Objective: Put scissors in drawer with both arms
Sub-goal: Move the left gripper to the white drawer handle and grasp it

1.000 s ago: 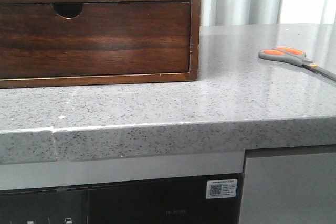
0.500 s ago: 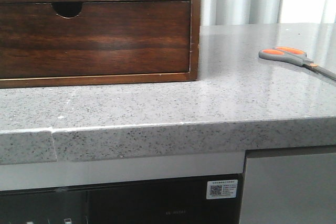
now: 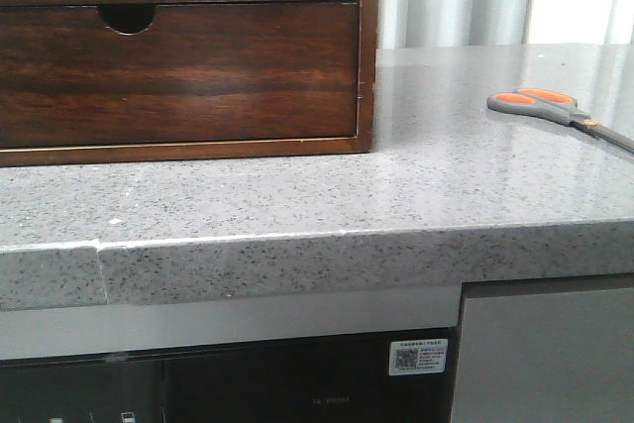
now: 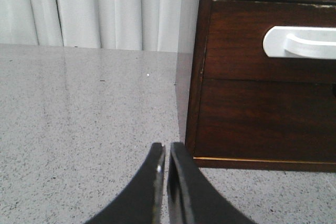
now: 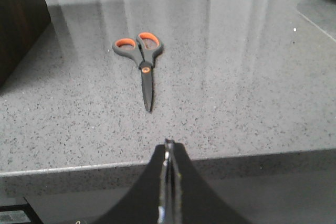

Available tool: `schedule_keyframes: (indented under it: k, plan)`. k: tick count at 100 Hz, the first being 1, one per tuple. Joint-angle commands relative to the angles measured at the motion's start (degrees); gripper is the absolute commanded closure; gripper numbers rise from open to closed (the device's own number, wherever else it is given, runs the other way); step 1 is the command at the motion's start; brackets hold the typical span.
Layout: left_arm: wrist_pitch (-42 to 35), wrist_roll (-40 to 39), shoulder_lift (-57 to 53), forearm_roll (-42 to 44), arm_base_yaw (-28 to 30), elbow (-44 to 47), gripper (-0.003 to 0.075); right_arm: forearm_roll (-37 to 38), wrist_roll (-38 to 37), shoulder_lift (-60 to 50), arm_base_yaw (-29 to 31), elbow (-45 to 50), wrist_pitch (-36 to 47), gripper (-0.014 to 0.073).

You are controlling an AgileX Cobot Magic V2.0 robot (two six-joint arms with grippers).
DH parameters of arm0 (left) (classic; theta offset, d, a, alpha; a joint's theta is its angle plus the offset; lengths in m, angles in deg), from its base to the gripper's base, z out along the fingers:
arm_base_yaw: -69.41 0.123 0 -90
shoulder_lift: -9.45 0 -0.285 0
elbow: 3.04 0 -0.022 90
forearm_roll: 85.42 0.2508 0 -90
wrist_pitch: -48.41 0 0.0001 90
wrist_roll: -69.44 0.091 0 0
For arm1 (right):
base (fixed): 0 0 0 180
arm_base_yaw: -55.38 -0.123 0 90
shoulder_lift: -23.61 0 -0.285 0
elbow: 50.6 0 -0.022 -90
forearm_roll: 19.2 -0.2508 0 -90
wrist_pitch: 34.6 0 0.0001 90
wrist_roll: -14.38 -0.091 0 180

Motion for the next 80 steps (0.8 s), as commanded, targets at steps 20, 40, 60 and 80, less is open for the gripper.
schedule_keyframes:
  k: [20,40,60,80]
  plan:
    - [-12.3,0.0,1.4,0.6,-0.5,-2.2,0.0622,-0.1,0.3,1.3,-0.1,-2.1,3.4,0.066]
    - [-13.4,0.0,1.5,6.4,-0.5,-2.2,0.0503,-0.1,0.3,1.3,-0.1,-2.1,3.7,0.066]
    - [-17.0,0.0,5.5,20.4,-0.5,-2.2,0.0393,-0.1,0.3,1.3,-0.1,-2.1,3.8,0.066]
    - [-27.4,0.0,13.9,34.5,-0.5,-3.0,0.0391,-0.1,0.3,1.3,-0.1,-2.1,3.8,0.066]
